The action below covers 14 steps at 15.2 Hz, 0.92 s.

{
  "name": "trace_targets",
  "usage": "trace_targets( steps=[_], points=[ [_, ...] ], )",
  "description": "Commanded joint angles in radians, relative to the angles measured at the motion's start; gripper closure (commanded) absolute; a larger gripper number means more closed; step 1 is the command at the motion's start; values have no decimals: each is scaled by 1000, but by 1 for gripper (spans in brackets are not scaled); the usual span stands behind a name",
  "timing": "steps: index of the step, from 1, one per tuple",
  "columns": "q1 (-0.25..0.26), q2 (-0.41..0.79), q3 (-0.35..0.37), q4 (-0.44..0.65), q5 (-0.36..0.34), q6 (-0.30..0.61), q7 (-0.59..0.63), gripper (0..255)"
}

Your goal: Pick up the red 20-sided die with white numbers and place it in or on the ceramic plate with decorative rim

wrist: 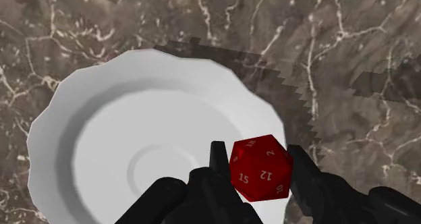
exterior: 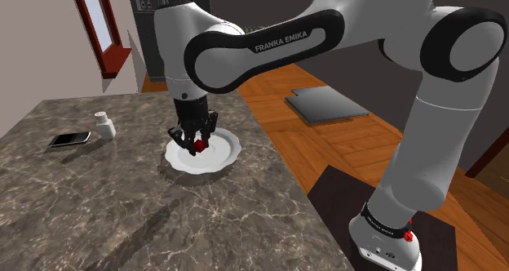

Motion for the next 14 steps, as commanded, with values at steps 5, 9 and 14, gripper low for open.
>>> trace_targets(
  steps=[5,9,14],
  points=[
    [-63,54,-53,69,-24,-15,-115,255],
    [-76,77,-66,70,-35,5,-138,255],
    [-76,90,-69,19,-44,67,-130,255]
  ],
)
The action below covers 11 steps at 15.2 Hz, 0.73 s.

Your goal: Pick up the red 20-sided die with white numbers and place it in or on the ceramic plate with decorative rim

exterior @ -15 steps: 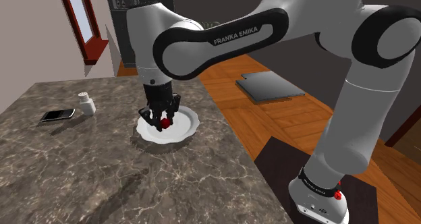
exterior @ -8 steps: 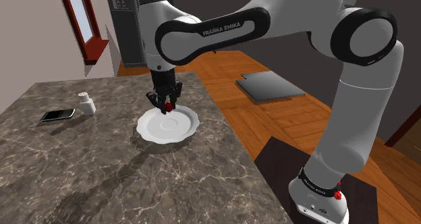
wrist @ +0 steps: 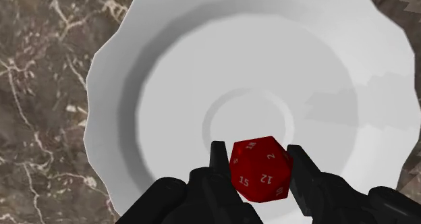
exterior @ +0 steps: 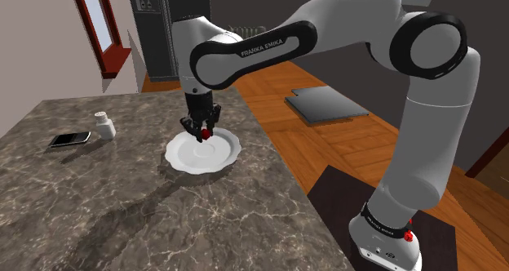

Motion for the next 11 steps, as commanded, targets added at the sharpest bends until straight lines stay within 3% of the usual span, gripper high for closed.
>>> trace_targets(
  steps=[1,6,11],
  points=[
    [1,6,-1,-21,-4,26,5,255],
    [3,25,-5,-62,-17,83,15,255],
    [3,25,-5,-62,-17,83,15,255]
  ],
)
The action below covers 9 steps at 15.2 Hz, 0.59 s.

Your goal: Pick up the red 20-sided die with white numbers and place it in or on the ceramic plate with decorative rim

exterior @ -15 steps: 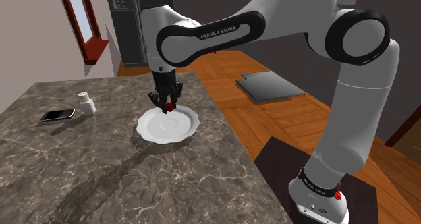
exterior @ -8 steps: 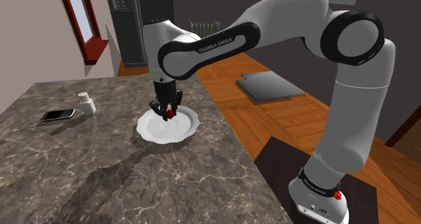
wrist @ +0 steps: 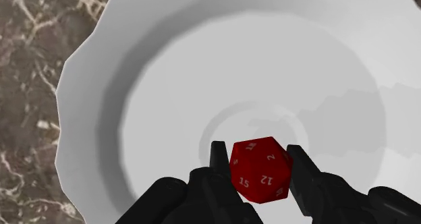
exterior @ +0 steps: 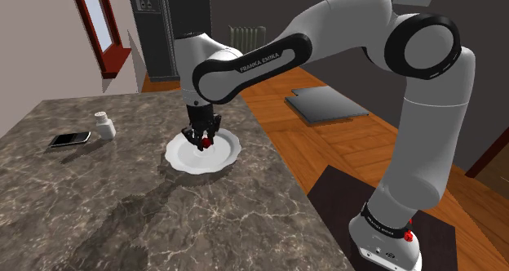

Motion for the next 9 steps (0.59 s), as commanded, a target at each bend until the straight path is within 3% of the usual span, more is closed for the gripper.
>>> trace_targets(
  steps=[1,2,3,9],
  points=[
    [0,0,0,-1,0,1,0,255],
    [0,0,0,-1,0,1,0,255],
    [0,0,0,-1,0,0,0,0],
    [0,-10,2,22,7,-30,-4,0]
  ],
)
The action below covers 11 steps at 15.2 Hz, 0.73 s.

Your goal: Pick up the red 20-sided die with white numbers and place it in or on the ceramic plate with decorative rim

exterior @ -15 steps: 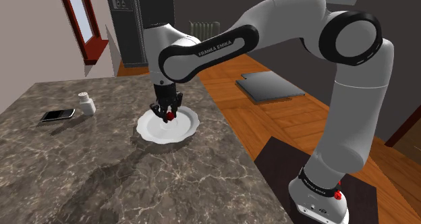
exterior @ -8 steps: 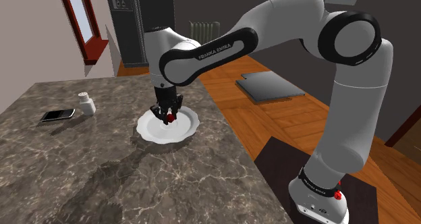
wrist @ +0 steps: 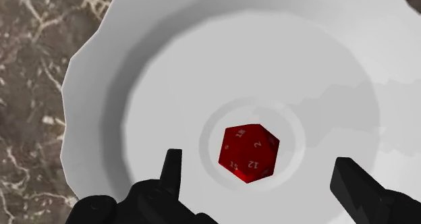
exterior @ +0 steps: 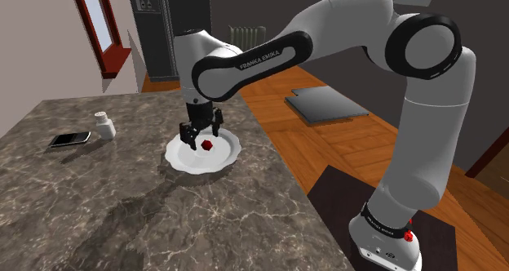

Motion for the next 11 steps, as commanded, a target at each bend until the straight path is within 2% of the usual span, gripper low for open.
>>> trace_targets(
  steps=[1,3,11],
  points=[
    [0,-15,4,32,10,-45,-6,0],
    [1,-26,7,79,18,-102,-11,0],
    [1,-26,7,79,18,-102,-11,0]
  ],
)
